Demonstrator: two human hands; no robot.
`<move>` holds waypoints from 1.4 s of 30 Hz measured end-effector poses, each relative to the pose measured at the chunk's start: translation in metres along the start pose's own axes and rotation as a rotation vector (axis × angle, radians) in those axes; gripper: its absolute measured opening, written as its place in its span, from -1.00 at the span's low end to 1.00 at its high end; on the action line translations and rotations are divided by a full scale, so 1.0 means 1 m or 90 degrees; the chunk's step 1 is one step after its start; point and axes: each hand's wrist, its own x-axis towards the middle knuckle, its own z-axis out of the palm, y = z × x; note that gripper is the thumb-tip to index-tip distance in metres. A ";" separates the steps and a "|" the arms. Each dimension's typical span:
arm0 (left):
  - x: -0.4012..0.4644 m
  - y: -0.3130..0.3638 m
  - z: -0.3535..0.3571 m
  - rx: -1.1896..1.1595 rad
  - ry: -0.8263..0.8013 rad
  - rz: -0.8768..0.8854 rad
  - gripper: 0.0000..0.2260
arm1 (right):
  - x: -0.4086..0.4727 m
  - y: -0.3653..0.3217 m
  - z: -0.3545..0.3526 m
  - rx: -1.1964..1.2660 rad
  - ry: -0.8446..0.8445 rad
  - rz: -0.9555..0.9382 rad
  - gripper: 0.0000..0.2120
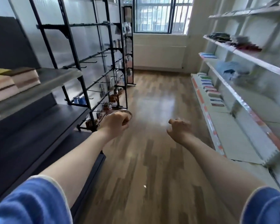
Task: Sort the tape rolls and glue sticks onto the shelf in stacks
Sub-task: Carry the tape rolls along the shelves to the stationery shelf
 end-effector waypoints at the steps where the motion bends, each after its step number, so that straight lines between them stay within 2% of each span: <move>1: 0.014 -0.002 0.007 -0.005 -0.002 0.011 -0.90 | 0.009 0.005 0.003 0.003 -0.011 0.012 -0.66; 7: 0.123 -0.020 0.043 -0.001 -0.012 0.071 -0.83 | 0.082 0.028 0.019 -0.027 -0.036 0.083 -0.64; 14: 0.258 -0.044 0.070 -0.051 -0.035 0.152 -0.85 | 0.179 0.051 0.022 -0.024 -0.060 0.200 -0.63; 22: 0.368 -0.033 0.108 -0.094 -0.078 0.207 -0.86 | 0.248 0.093 0.016 -0.071 -0.065 0.280 -0.58; 29: 0.461 0.012 0.157 -0.101 -0.074 0.264 -0.84 | 0.315 0.167 0.029 -0.060 -0.042 0.321 -0.59; 42: 0.700 0.161 0.225 -0.140 -0.041 0.342 -0.91 | 0.495 0.379 0.017 -0.064 0.018 0.383 -0.61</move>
